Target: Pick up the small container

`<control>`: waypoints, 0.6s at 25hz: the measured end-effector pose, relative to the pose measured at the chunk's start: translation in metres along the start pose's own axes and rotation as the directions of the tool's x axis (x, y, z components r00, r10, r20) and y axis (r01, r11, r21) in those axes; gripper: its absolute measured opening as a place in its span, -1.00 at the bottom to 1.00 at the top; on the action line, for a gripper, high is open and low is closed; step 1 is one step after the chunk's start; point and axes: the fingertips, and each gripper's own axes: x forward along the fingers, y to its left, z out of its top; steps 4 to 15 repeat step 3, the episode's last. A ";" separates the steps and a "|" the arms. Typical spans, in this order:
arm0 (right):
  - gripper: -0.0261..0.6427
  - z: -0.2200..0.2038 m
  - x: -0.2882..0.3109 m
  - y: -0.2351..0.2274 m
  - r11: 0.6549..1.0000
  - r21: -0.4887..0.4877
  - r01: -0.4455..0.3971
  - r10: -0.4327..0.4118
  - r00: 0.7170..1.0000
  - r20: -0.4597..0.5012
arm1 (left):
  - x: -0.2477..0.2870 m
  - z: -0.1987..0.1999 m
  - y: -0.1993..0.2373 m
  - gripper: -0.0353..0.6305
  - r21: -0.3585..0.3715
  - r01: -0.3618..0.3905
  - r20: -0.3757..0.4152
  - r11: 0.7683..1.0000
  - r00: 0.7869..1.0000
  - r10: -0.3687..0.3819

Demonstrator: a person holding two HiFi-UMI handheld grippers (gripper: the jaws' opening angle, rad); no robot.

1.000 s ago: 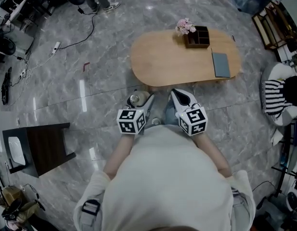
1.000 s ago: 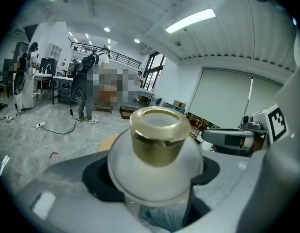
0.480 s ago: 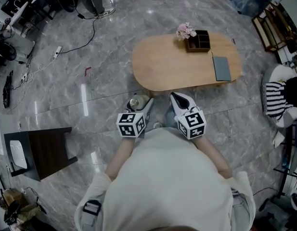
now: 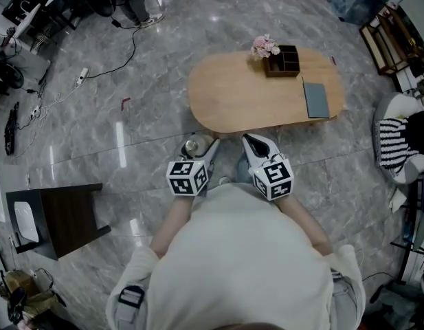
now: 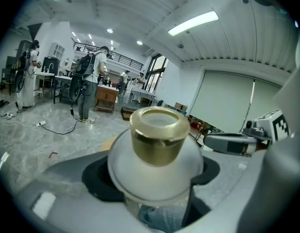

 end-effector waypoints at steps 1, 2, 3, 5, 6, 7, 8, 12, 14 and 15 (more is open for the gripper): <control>-0.93 0.000 0.000 0.000 1.000 -0.001 -0.001 0.001 1.000 -0.001 | 0.000 0.001 0.000 0.17 0.001 0.000 0.001 1.000 1.000 0.000; -0.93 0.000 0.000 0.000 1.000 -0.001 -0.003 0.003 1.000 -0.002 | 0.000 0.001 -0.001 0.17 0.001 0.000 0.002 1.000 1.000 0.000; -0.93 0.000 0.000 0.000 1.000 -0.002 -0.004 0.004 1.000 -0.003 | 0.000 0.002 -0.001 0.17 0.001 0.000 0.002 1.000 1.000 0.000; -0.93 0.000 0.000 0.000 1.000 -0.002 -0.004 0.004 1.000 -0.003 | 0.000 0.002 -0.001 0.17 0.001 0.000 0.002 1.000 1.000 0.000; -0.93 0.000 0.000 0.000 1.000 -0.002 -0.004 0.004 1.000 -0.003 | 0.000 0.002 -0.001 0.17 0.001 0.000 0.002 1.000 1.000 0.000; -0.93 0.000 0.000 0.000 1.000 -0.002 -0.004 0.004 1.000 -0.003 | 0.000 0.002 -0.001 0.17 0.001 0.000 0.002 1.000 1.000 0.000; -0.93 0.000 0.000 0.000 1.000 -0.002 -0.004 0.004 1.000 -0.003 | 0.000 0.002 -0.001 0.17 0.001 0.000 0.002 1.000 1.000 0.000; -0.93 0.000 0.000 0.000 1.000 -0.002 -0.004 0.004 1.000 -0.003 | 0.000 0.002 -0.001 0.17 0.001 0.000 0.002 1.000 1.000 0.000; -0.93 0.000 0.000 0.000 1.000 -0.002 -0.004 0.004 1.000 -0.003 | 0.000 0.002 -0.001 0.17 0.001 0.000 0.002 1.000 1.000 0.000; -0.93 0.000 0.000 0.000 1.000 -0.002 -0.004 0.004 1.000 -0.003 | 0.000 0.002 -0.001 0.17 0.001 0.000 0.002 1.000 1.000 0.000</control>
